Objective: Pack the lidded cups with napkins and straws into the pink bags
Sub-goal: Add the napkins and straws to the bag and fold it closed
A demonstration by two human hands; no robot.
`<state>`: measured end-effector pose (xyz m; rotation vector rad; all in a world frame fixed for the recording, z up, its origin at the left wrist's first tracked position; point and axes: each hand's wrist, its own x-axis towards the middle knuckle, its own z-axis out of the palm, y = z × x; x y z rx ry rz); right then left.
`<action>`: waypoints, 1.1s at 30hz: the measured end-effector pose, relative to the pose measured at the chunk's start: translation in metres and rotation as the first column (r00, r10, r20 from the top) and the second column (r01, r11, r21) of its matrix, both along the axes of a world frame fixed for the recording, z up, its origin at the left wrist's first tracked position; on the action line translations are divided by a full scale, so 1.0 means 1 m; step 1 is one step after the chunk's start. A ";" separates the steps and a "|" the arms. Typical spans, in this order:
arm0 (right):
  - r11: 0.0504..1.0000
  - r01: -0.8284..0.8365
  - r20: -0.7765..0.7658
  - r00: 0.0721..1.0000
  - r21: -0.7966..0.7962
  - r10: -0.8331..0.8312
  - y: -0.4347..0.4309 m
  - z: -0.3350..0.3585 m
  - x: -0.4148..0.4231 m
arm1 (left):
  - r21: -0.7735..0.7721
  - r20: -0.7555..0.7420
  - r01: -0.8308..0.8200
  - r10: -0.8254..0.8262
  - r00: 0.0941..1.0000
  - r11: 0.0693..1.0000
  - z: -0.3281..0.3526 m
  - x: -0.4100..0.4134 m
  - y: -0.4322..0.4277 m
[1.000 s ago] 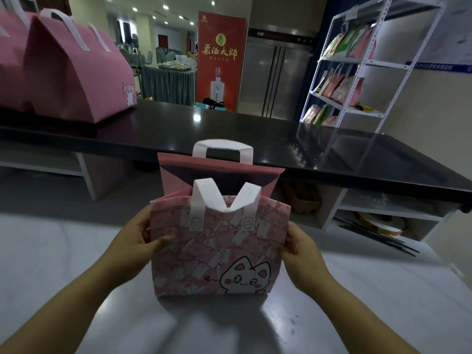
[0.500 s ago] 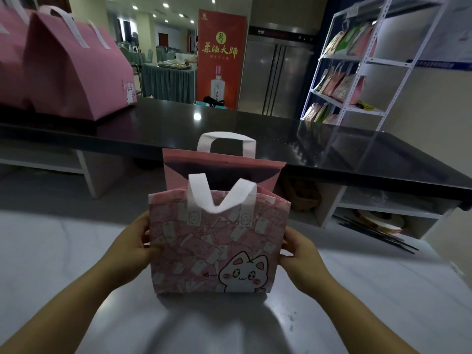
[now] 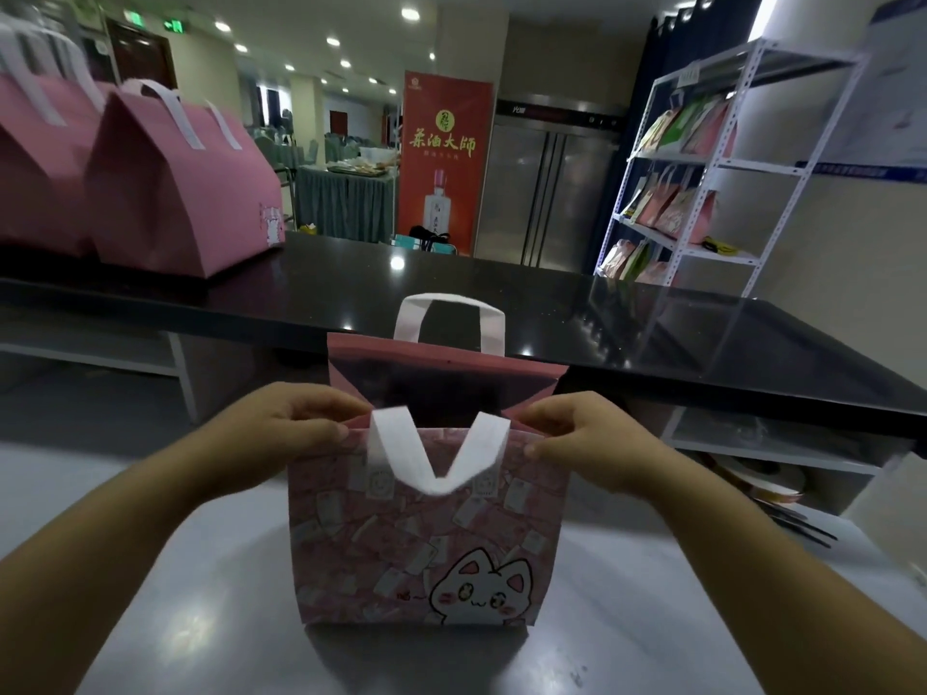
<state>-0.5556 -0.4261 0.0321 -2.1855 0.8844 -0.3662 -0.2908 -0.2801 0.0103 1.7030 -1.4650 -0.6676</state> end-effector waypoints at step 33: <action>0.612 -0.097 0.073 0.966 -0.785 0.247 -0.009 -0.027 -0.006 | -0.347 0.639 0.138 0.127 0.758 0.928 -0.001 -0.004 -0.004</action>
